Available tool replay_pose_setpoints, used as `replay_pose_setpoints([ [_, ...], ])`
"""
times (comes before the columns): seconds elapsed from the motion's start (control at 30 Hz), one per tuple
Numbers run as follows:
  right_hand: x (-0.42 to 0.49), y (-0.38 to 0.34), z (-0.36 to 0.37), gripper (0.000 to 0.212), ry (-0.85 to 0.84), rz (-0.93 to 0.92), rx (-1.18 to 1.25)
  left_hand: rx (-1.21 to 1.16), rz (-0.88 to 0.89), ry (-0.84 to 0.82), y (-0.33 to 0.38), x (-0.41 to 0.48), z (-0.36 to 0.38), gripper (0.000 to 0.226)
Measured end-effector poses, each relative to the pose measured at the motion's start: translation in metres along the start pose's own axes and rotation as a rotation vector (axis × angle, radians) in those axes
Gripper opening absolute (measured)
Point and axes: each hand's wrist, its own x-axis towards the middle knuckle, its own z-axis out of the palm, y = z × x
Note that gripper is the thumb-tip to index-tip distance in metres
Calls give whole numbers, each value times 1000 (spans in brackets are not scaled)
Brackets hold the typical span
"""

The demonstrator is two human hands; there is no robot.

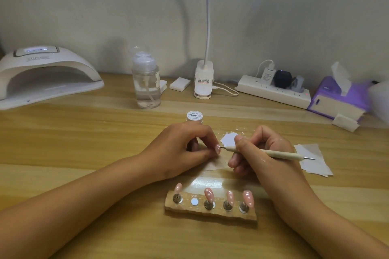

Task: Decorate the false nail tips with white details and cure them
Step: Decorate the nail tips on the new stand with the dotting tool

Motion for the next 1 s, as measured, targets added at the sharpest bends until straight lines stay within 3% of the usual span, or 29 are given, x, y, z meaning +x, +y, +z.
replay_pose_setpoints([
  [0.2,0,0,0,25,1,-9,-1,1,5,-1,0,0,0,14],
  [0.4,3,-5,-8,23,194,-167,103,3,5,-1,0,0,0,14],
  [0.63,25,7,-31,19,231,-57,-373,13,16,8,-1,-1,1,16],
  [0.83,24,10,-27,27,130,-56,-522,9,28,16,-2,-1,1,14],
  [1.0,25,10,-28,25,179,-56,-494,11,28,14,-2,-1,1,14],
])
